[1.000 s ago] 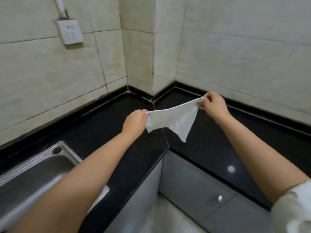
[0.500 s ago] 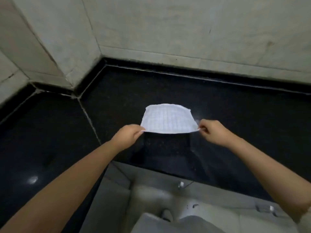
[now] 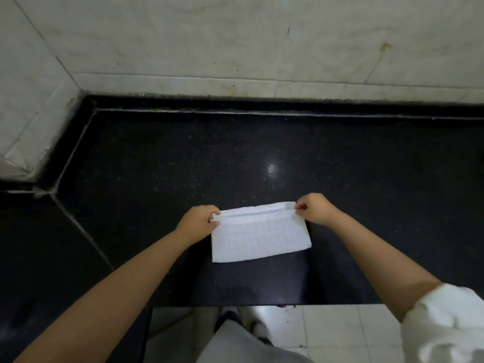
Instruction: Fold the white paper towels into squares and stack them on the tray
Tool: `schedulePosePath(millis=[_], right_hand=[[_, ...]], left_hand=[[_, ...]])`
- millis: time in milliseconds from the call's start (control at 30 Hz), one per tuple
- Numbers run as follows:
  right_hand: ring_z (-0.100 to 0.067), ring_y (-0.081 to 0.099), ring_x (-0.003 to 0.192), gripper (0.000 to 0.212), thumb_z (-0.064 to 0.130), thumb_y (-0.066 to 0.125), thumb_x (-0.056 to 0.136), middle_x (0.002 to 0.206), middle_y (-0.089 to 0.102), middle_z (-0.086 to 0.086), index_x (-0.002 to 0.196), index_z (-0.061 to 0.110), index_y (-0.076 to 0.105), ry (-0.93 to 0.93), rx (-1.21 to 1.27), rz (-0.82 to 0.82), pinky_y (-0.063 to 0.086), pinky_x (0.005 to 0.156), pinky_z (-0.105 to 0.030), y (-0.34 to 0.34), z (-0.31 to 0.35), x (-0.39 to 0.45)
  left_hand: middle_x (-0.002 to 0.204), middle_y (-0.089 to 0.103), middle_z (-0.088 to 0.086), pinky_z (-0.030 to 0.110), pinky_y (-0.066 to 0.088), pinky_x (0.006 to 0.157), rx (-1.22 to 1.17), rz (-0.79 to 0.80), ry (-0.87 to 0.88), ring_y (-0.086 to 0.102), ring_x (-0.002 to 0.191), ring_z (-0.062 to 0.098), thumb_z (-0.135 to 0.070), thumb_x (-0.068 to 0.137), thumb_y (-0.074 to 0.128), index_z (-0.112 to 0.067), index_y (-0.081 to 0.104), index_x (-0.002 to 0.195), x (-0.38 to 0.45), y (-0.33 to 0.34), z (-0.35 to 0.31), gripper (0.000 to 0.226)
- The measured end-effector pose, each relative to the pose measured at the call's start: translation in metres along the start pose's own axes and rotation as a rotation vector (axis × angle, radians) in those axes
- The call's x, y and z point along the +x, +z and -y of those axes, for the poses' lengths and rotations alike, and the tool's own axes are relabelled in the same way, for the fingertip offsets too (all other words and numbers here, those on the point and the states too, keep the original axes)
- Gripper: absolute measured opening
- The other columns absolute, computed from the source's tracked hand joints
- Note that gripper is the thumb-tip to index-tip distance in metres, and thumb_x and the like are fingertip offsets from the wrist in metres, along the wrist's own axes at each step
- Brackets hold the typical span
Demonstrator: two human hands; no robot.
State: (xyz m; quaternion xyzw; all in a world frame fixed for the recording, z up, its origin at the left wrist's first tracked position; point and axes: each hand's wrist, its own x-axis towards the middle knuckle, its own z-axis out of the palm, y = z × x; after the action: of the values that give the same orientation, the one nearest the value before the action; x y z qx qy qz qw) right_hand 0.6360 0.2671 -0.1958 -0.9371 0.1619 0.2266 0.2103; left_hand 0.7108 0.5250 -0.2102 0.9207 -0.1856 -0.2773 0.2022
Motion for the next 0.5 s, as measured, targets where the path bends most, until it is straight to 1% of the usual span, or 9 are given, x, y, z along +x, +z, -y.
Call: schedulePosePath(millis=[33, 67, 133, 200, 300, 433, 500], right_hand=[[-0.026, 0.058, 0.107, 0.025, 0.004, 0.047, 0.089, 0.112, 0.066, -0.013, 0.104, -0.001, 0.067, 0.031, 0.006, -0.024, 0.042, 0.083, -0.026, 0.002, 0.002, 0.008], [-0.027, 0.058, 0.107, 0.026, 0.004, 0.046, 0.089, 0.113, 0.066, -0.014, 0.104, -0.001, 0.067, 0.058, 0.015, -0.056, 0.044, 0.084, -0.028, 0.004, 0.002, 0.014], [-0.028, 0.06, 0.103, 0.026, 0.005, 0.046, 0.09, 0.111, 0.067, -0.015, 0.102, 0.0, 0.068, 0.099, 0.039, -0.102, 0.046, 0.083, -0.03, 0.008, 0.0, 0.025], [-0.028, 0.06, 0.103, 0.024, 0.006, 0.048, 0.09, 0.111, 0.066, -0.016, 0.101, 0.001, 0.069, 0.118, 0.066, -0.143, 0.046, 0.084, -0.03, 0.015, -0.004, 0.031], [-0.028, 0.057, 0.105, 0.021, 0.007, 0.052, 0.089, 0.114, 0.061, -0.015, 0.1, 0.001, 0.069, 0.134, 0.11, -0.234, 0.042, 0.087, -0.027, 0.023, -0.009, 0.031], [-0.028, 0.055, 0.105, 0.021, 0.003, 0.049, 0.09, 0.117, 0.057, -0.015, 0.103, -0.002, 0.065, 0.049, 0.09, -0.291, 0.042, 0.086, -0.029, 0.032, -0.009, 0.028], [-0.026, 0.05, 0.113, 0.025, 0.004, 0.044, 0.092, 0.124, 0.054, -0.012, 0.11, -0.001, 0.061, -0.014, 0.004, -0.277, 0.041, 0.089, -0.028, 0.035, -0.01, 0.025]], left_hand=[[0.113, 0.061, 0.009, 0.027, 0.045, 0.092, 0.028, -0.001, 0.004, 0.058, 0.102, 0.019, -0.014, 0.092, 0.054, -0.011, 0.057, 0.122, 0.006, 0.001, 0.001, 0.03], [0.117, 0.059, 0.008, 0.027, 0.044, 0.093, 0.07, -0.006, 0.018, 0.057, 0.106, 0.019, -0.016, 0.093, 0.052, -0.013, 0.055, 0.124, 0.01, 0.002, 0.002, 0.031], [0.125, 0.055, 0.006, 0.028, 0.044, 0.096, 0.175, 0.0, 0.049, 0.055, 0.112, 0.018, -0.018, 0.097, 0.045, -0.014, 0.051, 0.128, 0.016, 0.004, 0.005, 0.033], [0.127, 0.052, 0.006, 0.029, 0.044, 0.095, 0.259, 0.011, 0.078, 0.054, 0.113, 0.019, -0.019, 0.099, 0.039, -0.014, 0.048, 0.131, 0.019, 0.008, 0.009, 0.034], [0.127, 0.051, 0.007, 0.03, 0.044, 0.094, 0.313, -0.013, 0.087, 0.054, 0.112, 0.02, -0.02, 0.1, 0.033, -0.013, 0.046, 0.133, 0.023, 0.014, 0.013, 0.036], [0.125, 0.05, 0.006, 0.028, 0.045, 0.091, 0.378, -0.042, 0.081, 0.051, 0.113, 0.018, -0.023, 0.1, 0.034, -0.014, 0.046, 0.132, 0.026, 0.019, 0.013, 0.035], [0.125, 0.048, 0.005, 0.025, 0.045, 0.088, 0.395, -0.069, 0.087, 0.049, 0.113, 0.016, -0.022, 0.099, 0.037, -0.012, 0.05, 0.127, 0.025, 0.02, 0.01, 0.032]])
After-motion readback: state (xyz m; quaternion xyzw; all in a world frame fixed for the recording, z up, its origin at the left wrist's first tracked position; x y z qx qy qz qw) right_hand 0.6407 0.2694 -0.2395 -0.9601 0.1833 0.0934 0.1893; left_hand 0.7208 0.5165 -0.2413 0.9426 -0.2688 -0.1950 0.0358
